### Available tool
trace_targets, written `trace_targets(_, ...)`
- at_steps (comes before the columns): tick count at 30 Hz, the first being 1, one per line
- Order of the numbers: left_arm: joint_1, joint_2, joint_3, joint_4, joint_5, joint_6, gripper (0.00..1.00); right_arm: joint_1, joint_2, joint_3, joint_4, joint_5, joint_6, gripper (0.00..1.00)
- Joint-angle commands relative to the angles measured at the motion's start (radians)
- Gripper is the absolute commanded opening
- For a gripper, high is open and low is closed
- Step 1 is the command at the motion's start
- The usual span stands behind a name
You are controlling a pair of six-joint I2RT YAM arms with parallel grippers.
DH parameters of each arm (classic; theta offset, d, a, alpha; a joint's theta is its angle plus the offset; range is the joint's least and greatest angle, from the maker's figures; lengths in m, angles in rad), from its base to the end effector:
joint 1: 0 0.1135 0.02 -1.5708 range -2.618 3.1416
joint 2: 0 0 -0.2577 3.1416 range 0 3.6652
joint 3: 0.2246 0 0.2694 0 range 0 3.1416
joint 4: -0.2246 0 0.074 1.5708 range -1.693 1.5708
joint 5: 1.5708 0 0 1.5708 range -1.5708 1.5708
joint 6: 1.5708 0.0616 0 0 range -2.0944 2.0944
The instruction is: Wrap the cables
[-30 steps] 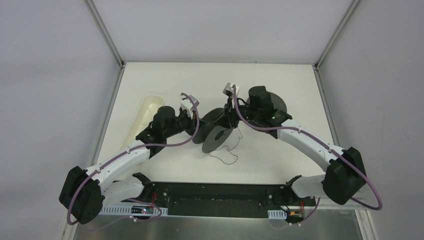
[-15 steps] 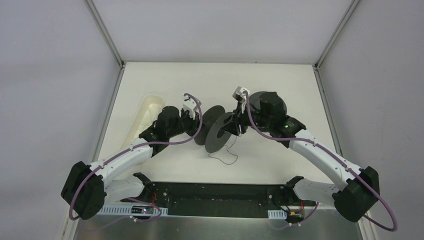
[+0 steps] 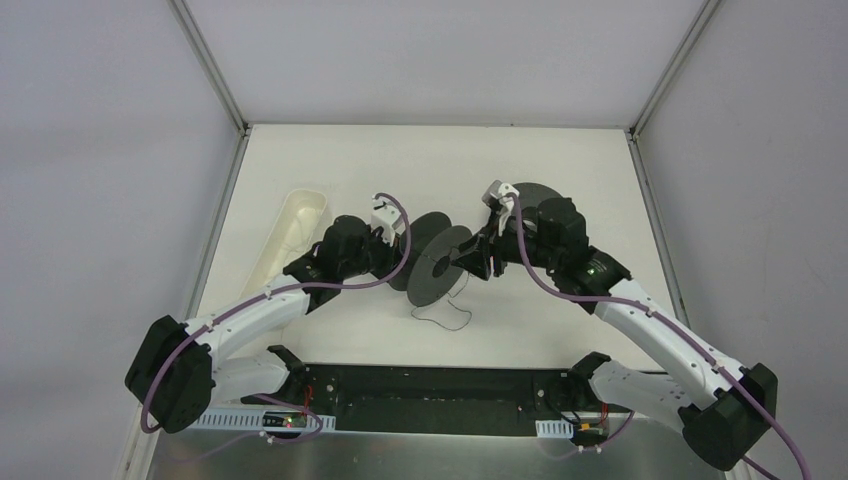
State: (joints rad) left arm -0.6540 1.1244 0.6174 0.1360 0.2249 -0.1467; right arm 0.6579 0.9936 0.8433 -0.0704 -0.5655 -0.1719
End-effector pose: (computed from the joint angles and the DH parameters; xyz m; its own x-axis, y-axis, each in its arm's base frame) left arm 0.2237 -0.1888 0.2223 -0.3954 0.1236 -0.9101 0.7078 0.6725 -0.2162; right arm 0.1942 0.1918 0.3219 -0.0116 -0.1915 -0.9814 -0.9459 0.3204 -0.0513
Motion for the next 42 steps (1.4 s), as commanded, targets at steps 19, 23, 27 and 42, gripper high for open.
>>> trace_targets(19,-0.007,-0.126,0.161,-0.241,-0.096,-0.075,0.00,0.000,0.076,-0.316,0.463,0.117,0.144,0.50)
trace_targets(23,-0.007,-0.153,0.168,-0.252,-0.109,-0.073,0.00,0.000,0.154,-0.325,0.539,0.111,0.181,0.48)
trace_targets(27,-0.005,-0.182,0.198,-0.311,-0.104,-0.075,0.00,0.000,0.162,-0.310,0.538,0.221,0.201,0.14)
trace_targets(42,0.059,-0.232,0.339,-0.712,0.101,0.031,0.00,-0.167,0.178,-0.110,0.303,0.448,0.199,0.00)
